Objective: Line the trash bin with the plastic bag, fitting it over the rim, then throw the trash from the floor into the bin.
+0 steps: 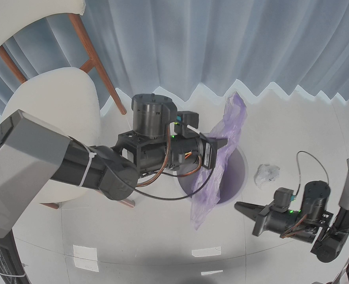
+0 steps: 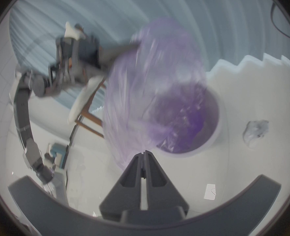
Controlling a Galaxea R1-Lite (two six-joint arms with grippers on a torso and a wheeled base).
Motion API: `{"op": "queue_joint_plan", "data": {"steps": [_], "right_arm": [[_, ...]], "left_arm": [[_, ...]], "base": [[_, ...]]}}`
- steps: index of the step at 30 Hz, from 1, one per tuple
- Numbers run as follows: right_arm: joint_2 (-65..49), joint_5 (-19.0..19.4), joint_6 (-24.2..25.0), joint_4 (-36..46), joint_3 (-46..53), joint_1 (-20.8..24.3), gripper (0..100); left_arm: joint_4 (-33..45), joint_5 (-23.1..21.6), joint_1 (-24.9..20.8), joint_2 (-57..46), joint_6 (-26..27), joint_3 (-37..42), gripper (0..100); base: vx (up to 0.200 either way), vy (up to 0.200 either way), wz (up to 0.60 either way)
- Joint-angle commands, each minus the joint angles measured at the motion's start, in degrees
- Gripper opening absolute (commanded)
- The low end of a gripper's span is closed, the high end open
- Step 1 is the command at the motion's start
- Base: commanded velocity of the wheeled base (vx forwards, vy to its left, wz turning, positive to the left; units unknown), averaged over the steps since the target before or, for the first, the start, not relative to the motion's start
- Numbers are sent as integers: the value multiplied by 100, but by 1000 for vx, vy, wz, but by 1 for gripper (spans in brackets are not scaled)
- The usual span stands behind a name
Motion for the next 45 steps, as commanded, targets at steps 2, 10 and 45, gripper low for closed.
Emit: {"op": "queue_joint_plan", "data": {"steps": [2, 10, 45], "right_arm": [[-1783, 43, 829, 393, 66, -1068, 0], [-2205, -423, 1725, 2238, -953, -1068, 100], [-1942, -1319, 1611, 5666, -3238, -1428, 100]], "left_arm": [[8, 91, 8, -260, 832, 1073, 0], [17, 425, -519, -190, 1210, 1187, 0], [8, 821, -677, -163, 1034, 1213, 0]], "base": [[0, 0, 0], [0, 0, 0], [0, 0, 0]]}}
